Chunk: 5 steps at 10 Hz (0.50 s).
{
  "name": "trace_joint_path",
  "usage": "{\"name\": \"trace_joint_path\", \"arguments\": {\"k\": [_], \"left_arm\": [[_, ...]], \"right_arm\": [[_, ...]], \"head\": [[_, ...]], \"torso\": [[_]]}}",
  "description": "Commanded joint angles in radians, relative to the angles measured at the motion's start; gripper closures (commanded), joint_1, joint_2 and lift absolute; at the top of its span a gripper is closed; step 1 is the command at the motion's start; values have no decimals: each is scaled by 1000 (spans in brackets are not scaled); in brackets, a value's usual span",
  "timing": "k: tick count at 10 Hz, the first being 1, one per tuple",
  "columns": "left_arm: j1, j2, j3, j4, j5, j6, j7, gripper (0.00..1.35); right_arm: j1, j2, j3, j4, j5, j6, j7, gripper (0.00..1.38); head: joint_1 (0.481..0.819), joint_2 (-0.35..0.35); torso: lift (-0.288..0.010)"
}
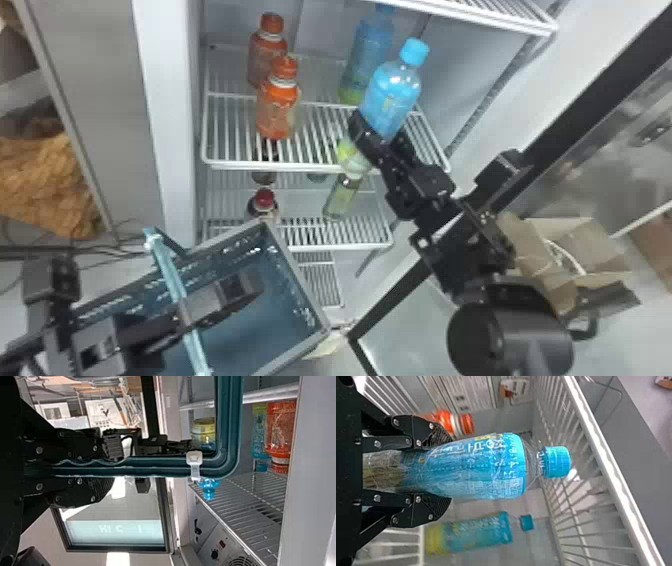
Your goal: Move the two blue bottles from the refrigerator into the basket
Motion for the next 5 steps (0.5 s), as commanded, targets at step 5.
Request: {"name": "trace_joint_path", "arguments": {"k": [5], "left_arm": [[-3, -2, -11, 2, 6, 2, 9, 1202]], "right_arm": [[117, 1, 79, -101, -94, 170, 61, 1273]], "head": [[695, -275]], "torso": [[-10]]}}
